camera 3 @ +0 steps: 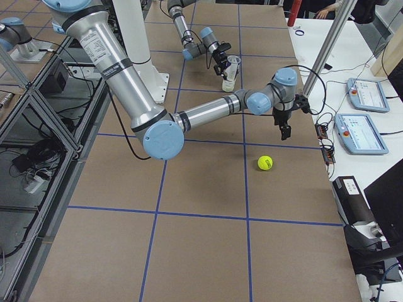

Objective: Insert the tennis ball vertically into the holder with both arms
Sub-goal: 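Move the right gripper away toward the second yellow ball, then lower the right gripper onto the second yellow ball and grasp it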

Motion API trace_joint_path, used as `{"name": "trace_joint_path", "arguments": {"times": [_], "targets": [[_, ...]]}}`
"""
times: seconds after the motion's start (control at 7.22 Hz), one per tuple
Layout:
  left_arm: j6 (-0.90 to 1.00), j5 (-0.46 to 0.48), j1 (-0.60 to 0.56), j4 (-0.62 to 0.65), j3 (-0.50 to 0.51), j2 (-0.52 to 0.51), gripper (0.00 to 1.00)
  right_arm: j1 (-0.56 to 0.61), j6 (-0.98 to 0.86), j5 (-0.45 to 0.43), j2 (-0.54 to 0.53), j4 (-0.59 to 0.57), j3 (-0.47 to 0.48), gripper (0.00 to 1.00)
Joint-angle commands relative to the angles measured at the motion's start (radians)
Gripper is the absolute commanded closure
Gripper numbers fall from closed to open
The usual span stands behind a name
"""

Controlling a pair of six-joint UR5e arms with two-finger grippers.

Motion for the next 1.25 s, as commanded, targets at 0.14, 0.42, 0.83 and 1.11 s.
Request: {"name": "trace_joint_path", "arguments": {"times": [0.14,0.42,0.83,1.11], "targets": [[0.000,0.000,0.000,0.000,0.002,0.000,0.01,0.001,-0.063,0.001,-0.049,0.072,-0.065,0.01],[0.000,0.000,0.000,0.002,0.002,0.000,0.01,-0.005,-0.057,0.000,-0.038,0.071,-0.121,0.01],[0.002,0.000,-0.014,0.002,0.002,0.000,0.01,-0.027,-0.057,0.000,-0.031,0.072,-0.155,0.01],[0.002,-0.002,-0.020,0.003,0.003,0.000,0.01,-0.051,-0.057,-0.003,-0.031,0.072,-0.177,0.01]]}}
